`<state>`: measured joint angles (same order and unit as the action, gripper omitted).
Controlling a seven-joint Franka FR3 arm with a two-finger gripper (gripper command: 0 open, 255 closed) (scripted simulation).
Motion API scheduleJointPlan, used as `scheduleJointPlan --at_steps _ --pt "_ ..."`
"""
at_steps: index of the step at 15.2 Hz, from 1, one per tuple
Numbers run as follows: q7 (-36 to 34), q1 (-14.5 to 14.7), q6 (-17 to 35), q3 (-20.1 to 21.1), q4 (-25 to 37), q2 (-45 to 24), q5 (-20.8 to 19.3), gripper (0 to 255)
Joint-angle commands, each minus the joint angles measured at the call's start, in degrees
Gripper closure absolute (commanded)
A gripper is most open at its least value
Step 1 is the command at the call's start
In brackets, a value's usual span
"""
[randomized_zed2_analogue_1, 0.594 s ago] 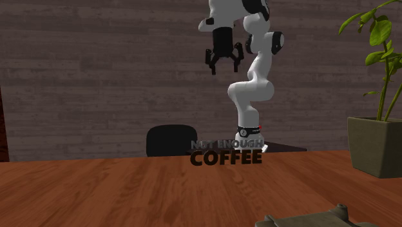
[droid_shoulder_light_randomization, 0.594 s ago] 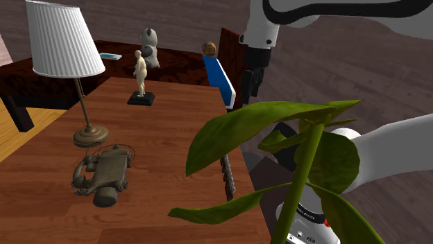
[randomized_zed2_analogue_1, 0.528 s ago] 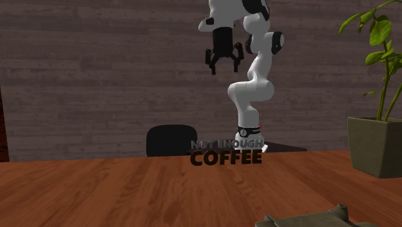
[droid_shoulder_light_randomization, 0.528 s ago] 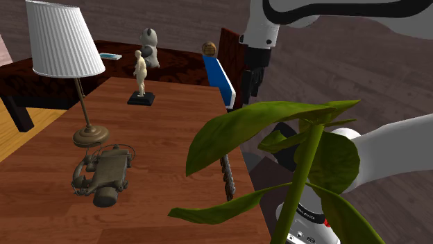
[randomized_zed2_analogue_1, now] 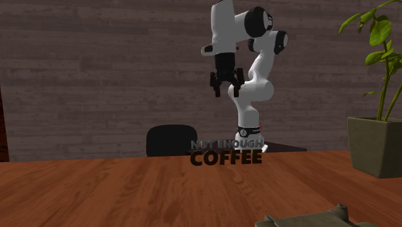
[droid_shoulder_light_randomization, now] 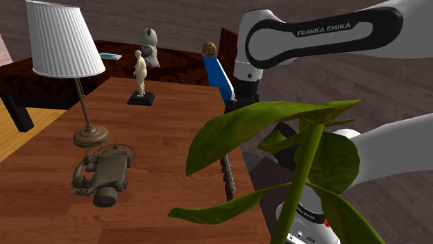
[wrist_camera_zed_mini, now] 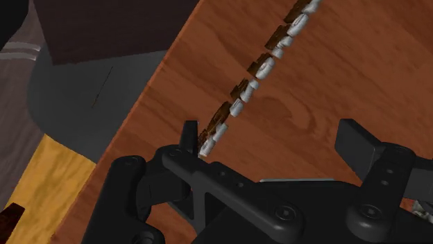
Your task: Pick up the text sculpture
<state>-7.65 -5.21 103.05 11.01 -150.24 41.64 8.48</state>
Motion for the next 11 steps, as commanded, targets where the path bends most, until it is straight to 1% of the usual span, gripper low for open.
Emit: scheduleJointPlan --at_steps 1,6,11 --pt "-5.4 -1.1 3.7 1.9 -3.0 -0.6 1.3 0" --pt "-18.1 -3.7 14.9 7.4 -8.9 -5.9 4.7 0" --pt "-31.2 -6.9 27.8 13.2 -12.7 -15.1 7.2 0"
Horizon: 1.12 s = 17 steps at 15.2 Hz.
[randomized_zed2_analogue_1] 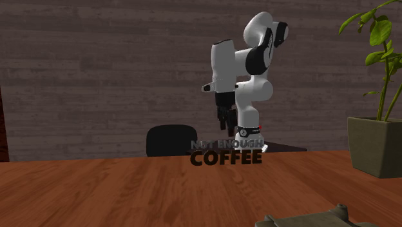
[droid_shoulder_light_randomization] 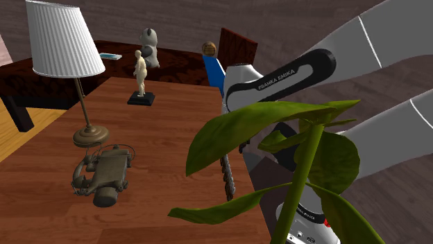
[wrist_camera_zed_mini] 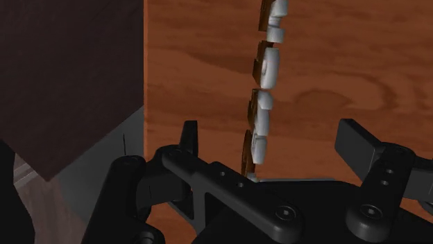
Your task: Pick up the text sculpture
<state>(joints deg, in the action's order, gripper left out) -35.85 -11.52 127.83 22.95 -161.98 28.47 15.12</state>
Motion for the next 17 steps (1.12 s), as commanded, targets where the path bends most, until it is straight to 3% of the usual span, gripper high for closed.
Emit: scheduleJointPlan --at_steps 1,10,11,17 --pt "-5.0 -1.2 4.9 2.1 -1.3 -3.6 0.7 0" --pt "-5.9 -2.3 13.9 3.9 -2.9 -11.0 0.0 0" --pt "-5.8 -2.3 13.7 3.8 -2.9 -10.8 0.0 255" --pt "-5.8 -2.3 13.8 3.8 -2.9 -10.9 0.0 255"
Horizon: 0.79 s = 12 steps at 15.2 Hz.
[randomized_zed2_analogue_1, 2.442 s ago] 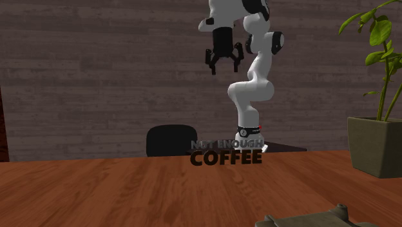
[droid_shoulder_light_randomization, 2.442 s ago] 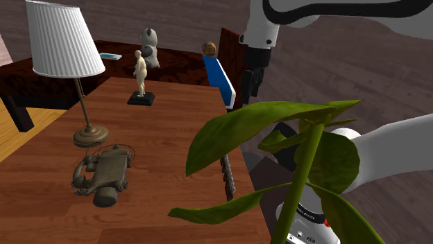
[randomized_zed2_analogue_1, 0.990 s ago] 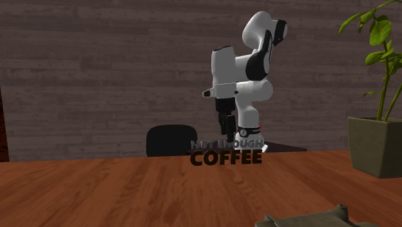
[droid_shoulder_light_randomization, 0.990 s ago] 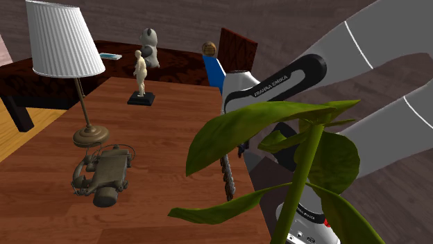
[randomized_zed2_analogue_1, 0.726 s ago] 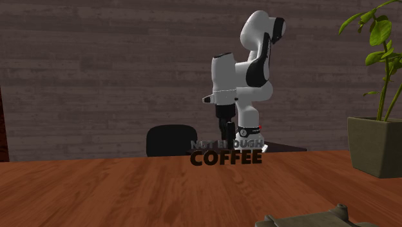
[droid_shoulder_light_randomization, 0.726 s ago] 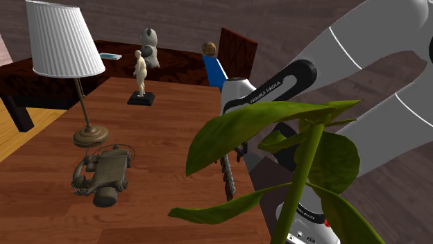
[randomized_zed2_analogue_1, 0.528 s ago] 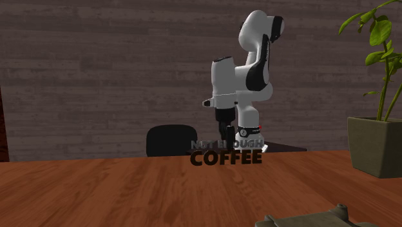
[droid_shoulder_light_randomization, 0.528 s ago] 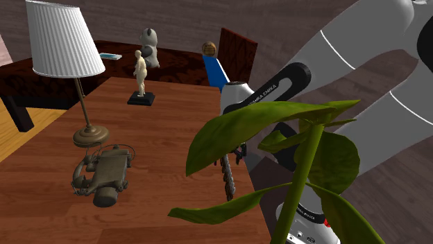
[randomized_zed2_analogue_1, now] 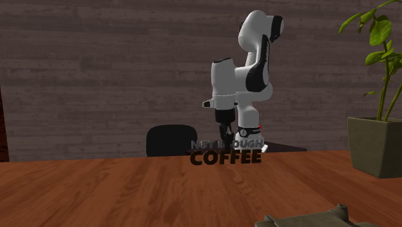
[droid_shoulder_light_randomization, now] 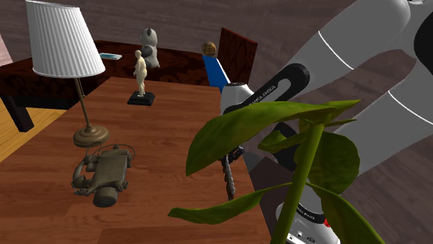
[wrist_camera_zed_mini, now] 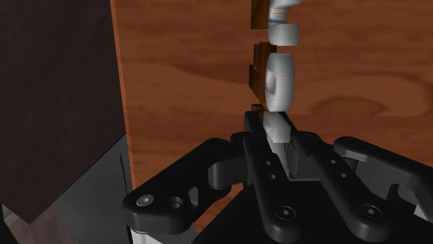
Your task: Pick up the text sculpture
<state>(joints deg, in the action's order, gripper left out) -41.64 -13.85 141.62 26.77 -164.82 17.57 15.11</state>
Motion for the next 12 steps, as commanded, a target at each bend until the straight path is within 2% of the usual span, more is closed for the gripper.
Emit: scheduleJointPlan --at_steps 1,3,12 --pt "0.0 0.0 0.0 0.0 0.0 0.0 0.0 255" --pt "-0.1 0.0 0.1 0.1 0.0 -0.2 0.0 255" --pt "0.9 1.2 -10.5 -2.0 2.0 8.6 0.8 255"
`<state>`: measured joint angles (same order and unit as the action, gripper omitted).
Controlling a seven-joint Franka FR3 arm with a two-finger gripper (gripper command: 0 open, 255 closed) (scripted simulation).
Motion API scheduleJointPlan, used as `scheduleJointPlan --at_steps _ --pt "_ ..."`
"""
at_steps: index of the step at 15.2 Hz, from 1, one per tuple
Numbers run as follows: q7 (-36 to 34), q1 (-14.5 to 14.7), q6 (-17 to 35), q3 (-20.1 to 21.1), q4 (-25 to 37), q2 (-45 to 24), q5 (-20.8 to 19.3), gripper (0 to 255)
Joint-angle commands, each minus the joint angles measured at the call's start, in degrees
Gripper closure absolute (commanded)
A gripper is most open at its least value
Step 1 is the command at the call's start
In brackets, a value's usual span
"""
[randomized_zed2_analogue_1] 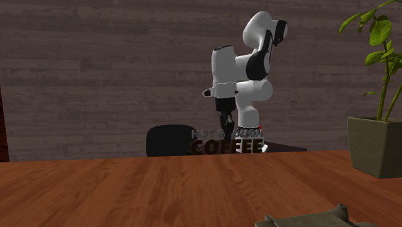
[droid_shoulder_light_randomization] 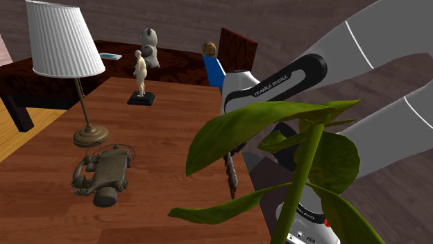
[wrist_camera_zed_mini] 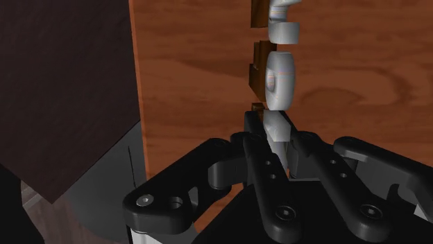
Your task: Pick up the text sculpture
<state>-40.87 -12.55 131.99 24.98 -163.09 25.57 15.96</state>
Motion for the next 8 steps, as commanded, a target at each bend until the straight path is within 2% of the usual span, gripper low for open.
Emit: scheduleJointPlan --at_steps 1,6,8 --pt "0.2 0.0 -2.0 -0.5 0.6 1.4 -0.1 255" --pt "0.4 0.3 -7.4 -1.6 2.3 5.1 -0.4 255" --pt "0.4 0.3 -7.6 -1.6 2.4 5.2 -0.4 255"
